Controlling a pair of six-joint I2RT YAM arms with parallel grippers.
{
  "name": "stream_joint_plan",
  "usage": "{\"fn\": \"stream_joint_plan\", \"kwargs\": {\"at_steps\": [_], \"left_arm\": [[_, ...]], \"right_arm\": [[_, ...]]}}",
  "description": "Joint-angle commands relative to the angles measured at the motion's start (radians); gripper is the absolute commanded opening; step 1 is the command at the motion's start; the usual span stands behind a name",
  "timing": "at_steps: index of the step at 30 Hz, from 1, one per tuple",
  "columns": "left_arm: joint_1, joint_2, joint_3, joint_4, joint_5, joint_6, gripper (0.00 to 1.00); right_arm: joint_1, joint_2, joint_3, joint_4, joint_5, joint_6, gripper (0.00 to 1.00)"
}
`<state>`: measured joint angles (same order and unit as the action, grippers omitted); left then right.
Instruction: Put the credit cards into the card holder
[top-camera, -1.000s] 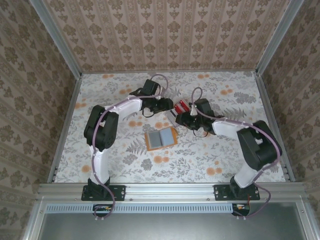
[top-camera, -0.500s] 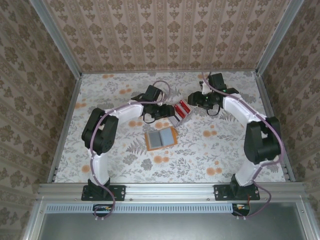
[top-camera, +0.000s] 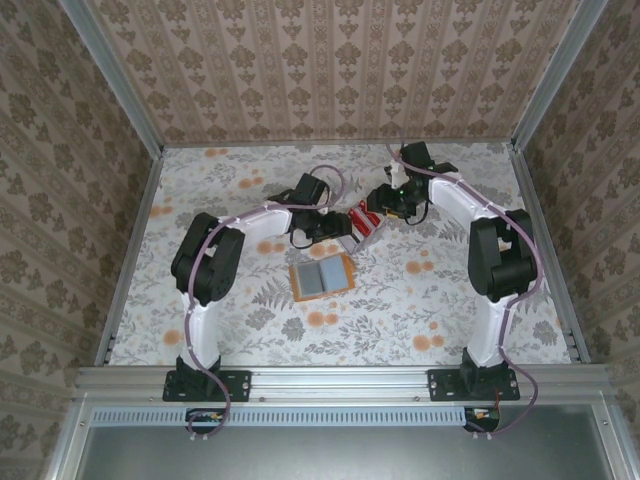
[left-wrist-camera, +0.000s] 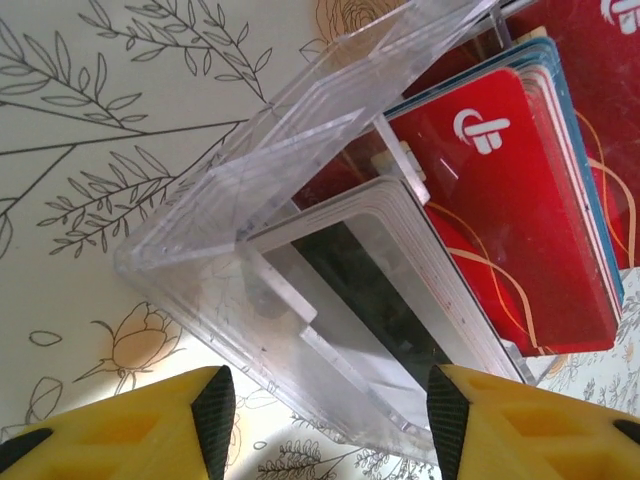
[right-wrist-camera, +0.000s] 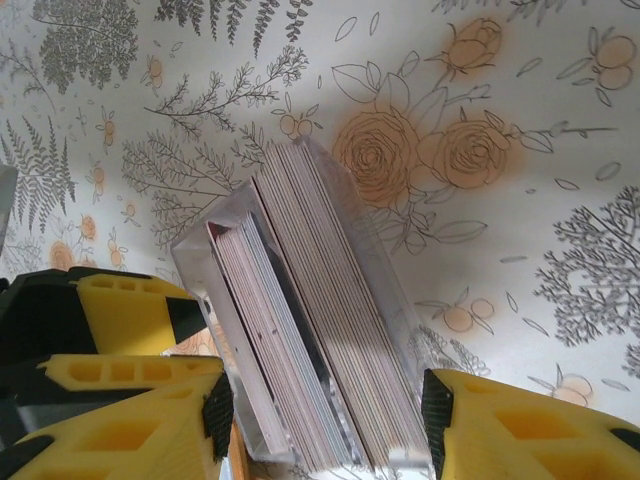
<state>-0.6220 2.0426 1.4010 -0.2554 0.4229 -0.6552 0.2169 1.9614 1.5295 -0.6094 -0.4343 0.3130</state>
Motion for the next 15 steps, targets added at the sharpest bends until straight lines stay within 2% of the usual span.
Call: {"fn": "stream_joint_plan", "kwargs": {"at_steps": [1, 11, 15], "left_arm": [[0.001, 0.023, 0.041, 0.007, 0.013, -0.012, 0.56], [0.004, 0.073, 0.080, 0.015, 0.031, -0.018, 0.55], [0.004, 0.081, 0.084, 0.018, 0.034, -0.018, 0.54]], "right_arm": [[0.020, 0.037, 0.045, -0.050, -0.033, -0.019, 0.55], [0.065, 0.053, 0.081, -0.066, -0.042, -0.034, 0.55], [0.074, 0.085, 0.114, -0.106, 0.015, -0.059, 0.56]]}}
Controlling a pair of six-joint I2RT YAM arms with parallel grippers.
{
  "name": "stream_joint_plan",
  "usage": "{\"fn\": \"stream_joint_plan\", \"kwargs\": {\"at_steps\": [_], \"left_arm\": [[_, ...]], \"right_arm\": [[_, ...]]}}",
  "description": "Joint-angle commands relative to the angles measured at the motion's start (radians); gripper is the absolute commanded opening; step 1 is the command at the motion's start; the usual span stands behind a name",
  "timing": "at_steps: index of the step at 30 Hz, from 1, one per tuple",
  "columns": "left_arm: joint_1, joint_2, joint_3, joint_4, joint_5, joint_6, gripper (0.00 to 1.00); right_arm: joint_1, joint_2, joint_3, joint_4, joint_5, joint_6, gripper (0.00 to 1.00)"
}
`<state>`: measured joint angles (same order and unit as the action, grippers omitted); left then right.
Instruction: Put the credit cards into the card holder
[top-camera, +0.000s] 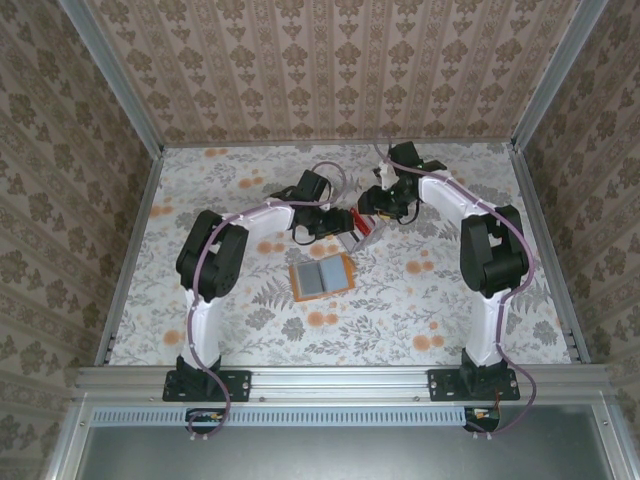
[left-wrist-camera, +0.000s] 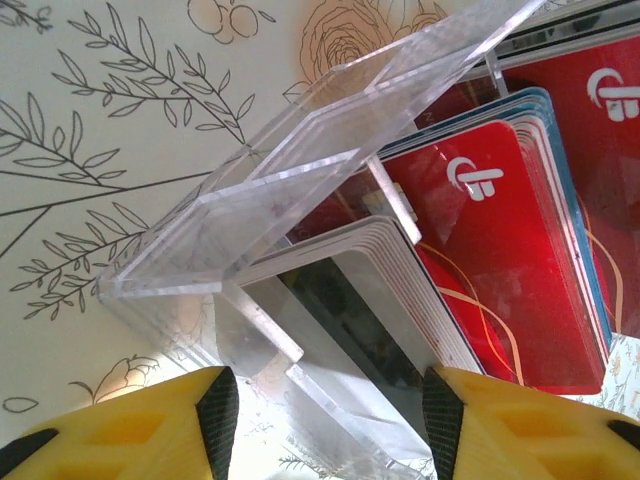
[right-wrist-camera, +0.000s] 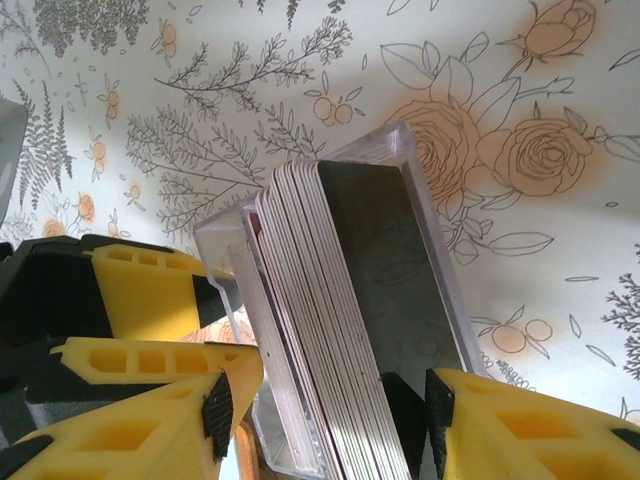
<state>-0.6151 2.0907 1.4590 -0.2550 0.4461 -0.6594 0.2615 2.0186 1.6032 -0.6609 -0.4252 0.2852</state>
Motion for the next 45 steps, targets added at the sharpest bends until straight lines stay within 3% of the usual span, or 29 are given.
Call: {"fn": "stream_joint_plan", "kwargs": {"at_steps": [1, 6, 29, 45], "left_arm": [[-0.003, 0.031, 0.025, 0.017, 0.010, -0.013, 0.54], [-0.002, 0.028, 0.012, 0.021, 0.008, -0.012, 0.54], [0.005, 0.017, -0.003, 0.022, 0.016, -0.011, 0.54], [0.006, 0.017, -0.003, 0.022, 0.019, -0.011, 0.53]], "right_arm": [[0.034, 0.035, 0.049, -0.065, 0.035, -0.040, 0.56], [0.041, 0.059, 0.070, -0.078, 0.093, -0.054, 0.56], [0.047, -0.011, 0.070, -0.074, 0.083, -0.045, 0.55], [0.029, -0.028, 0.068, -0.082, 0.097, -0.052, 0.40]]}}
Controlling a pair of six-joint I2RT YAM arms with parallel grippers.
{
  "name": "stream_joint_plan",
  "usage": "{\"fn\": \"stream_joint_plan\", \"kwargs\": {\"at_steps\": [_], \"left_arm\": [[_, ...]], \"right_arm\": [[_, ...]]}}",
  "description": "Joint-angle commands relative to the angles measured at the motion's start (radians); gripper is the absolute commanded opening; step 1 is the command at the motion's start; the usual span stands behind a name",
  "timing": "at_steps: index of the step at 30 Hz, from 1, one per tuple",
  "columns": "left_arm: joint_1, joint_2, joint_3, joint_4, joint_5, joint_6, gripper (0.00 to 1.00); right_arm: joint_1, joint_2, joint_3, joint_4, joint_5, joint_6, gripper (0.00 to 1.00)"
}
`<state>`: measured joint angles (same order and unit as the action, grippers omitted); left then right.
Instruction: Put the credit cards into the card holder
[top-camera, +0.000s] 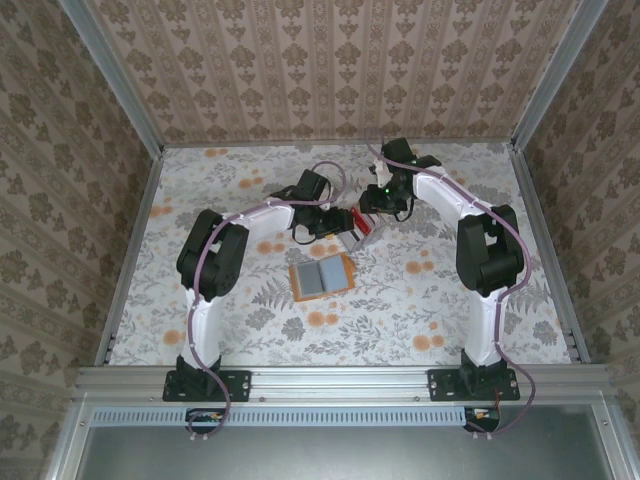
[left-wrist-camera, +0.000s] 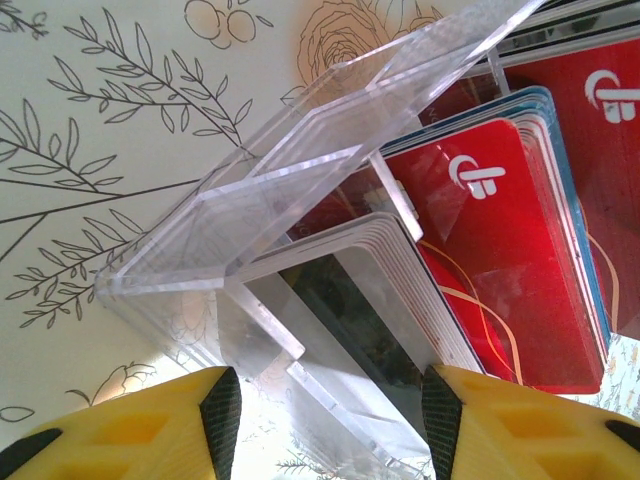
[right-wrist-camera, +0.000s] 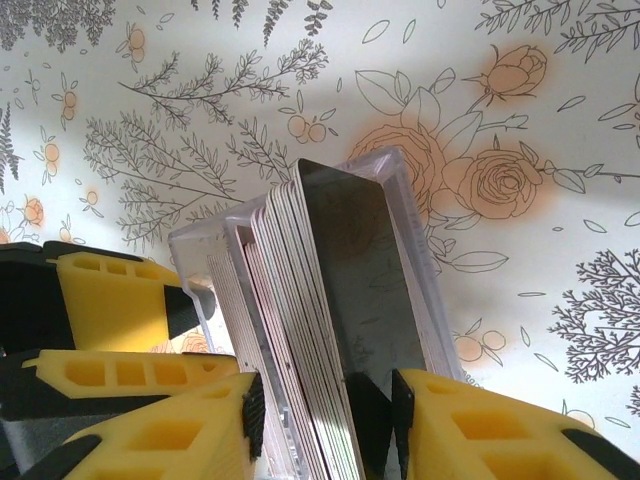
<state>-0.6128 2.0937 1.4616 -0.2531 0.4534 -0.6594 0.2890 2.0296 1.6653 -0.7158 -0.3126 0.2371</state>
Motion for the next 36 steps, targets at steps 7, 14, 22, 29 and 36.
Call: {"fn": "stream_joint_plan", "kwargs": {"at_steps": [7, 14, 22, 29, 36], "left_arm": [[0.004, 0.011, -0.009, 0.021, 0.010, -0.010, 0.53], [0.004, 0.011, -0.006, 0.017, 0.011, -0.009, 0.53], [0.004, 0.006, -0.008, 0.012, 0.010, -0.007, 0.53], [0.004, 0.008, -0.003, 0.011, 0.011, -0.009, 0.54], [0.004, 0.008, -0.004, 0.011, 0.013, -0.009, 0.53]], "right_arm": [[-0.020, -0.042, 0.002, -0.025, -0.019, -0.004, 0.48], [-0.027, -0.019, 0.006, -0.025, -0.055, -0.002, 0.51], [-0.029, -0.006, 0.011, -0.025, -0.074, -0.004, 0.40], [-0.039, -0.016, 0.026, -0.039, -0.062, -0.010, 0.23], [-0.051, -0.016, 0.014, -0.031, -0.072, -0.007, 0.05]]}}
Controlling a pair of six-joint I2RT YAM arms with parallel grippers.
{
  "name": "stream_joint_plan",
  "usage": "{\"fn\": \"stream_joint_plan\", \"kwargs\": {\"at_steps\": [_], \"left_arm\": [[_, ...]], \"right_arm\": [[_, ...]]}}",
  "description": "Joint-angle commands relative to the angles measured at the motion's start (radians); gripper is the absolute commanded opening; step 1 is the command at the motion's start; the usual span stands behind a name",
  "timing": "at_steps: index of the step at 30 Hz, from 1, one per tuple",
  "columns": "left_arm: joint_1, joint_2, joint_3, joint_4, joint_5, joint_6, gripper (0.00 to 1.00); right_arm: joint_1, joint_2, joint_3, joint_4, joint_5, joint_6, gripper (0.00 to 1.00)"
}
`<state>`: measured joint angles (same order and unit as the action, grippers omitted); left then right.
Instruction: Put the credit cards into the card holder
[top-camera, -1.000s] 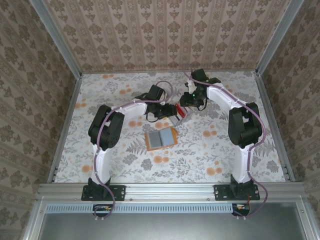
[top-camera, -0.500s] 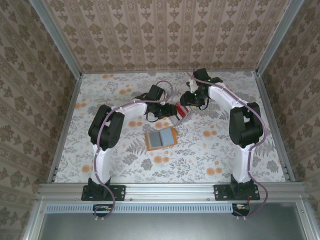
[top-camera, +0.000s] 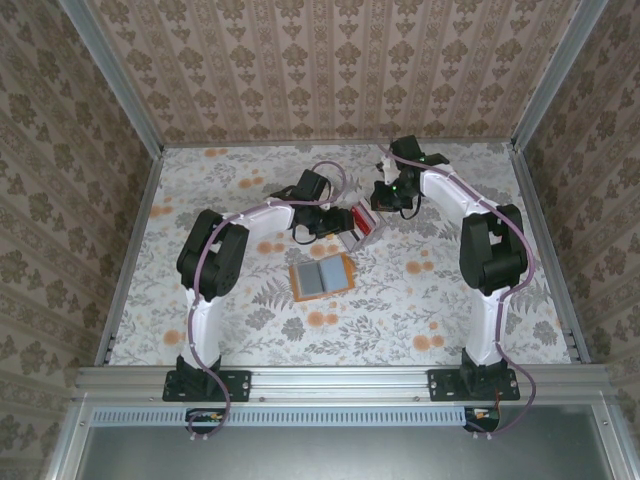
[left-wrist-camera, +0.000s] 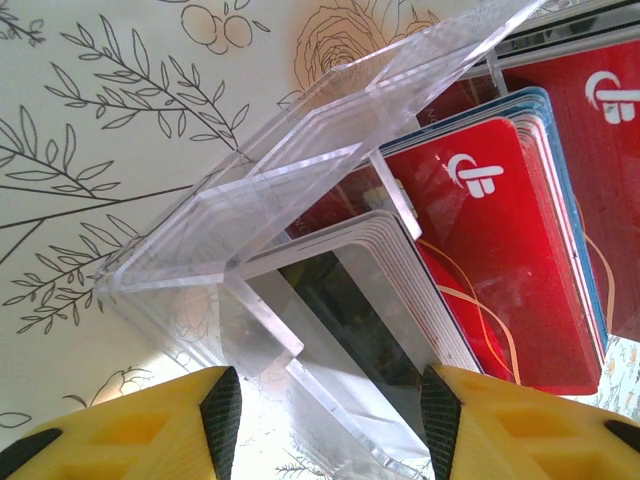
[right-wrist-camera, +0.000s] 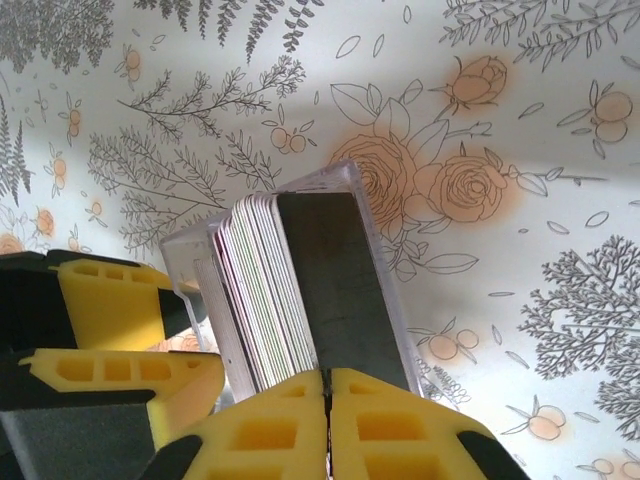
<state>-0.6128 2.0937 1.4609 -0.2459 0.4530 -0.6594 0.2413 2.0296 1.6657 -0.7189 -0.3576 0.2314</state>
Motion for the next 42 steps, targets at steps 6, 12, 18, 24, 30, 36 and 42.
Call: {"fn": "stream_joint_plan", "kwargs": {"at_steps": [6, 12, 18, 24, 30, 36, 42], "left_arm": [[0.004, 0.007, -0.005, 0.003, 0.012, -0.009, 0.53], [0.004, 0.007, -0.005, 0.005, 0.012, -0.011, 0.53], [0.004, 0.010, -0.003, 0.007, 0.013, -0.012, 0.53], [0.002, 0.011, -0.005, 0.008, 0.015, -0.014, 0.53], [0.002, 0.009, -0.004, 0.006, 0.014, -0.012, 0.53], [0.002, 0.009, -0.004, 0.004, 0.015, -0.011, 0.53], [0.002, 0.009, -0.002, 0.002, 0.013, -0.009, 0.53]], "right_arm": [[-0.015, -0.020, -0.001, -0.015, -0.048, 0.005, 0.02], [-0.034, -0.031, -0.020, 0.010, -0.106, 0.021, 0.01], [-0.055, -0.047, -0.040, 0.033, -0.146, 0.035, 0.00], [-0.085, -0.048, -0.082, 0.096, -0.255, 0.082, 0.00], [-0.100, -0.041, -0.107, 0.156, -0.345, 0.122, 0.01], [-0.117, -0.037, -0.134, 0.231, -0.413, 0.168, 0.01], [-0.128, -0.041, -0.134, 0.211, -0.386, 0.155, 0.02]]}}
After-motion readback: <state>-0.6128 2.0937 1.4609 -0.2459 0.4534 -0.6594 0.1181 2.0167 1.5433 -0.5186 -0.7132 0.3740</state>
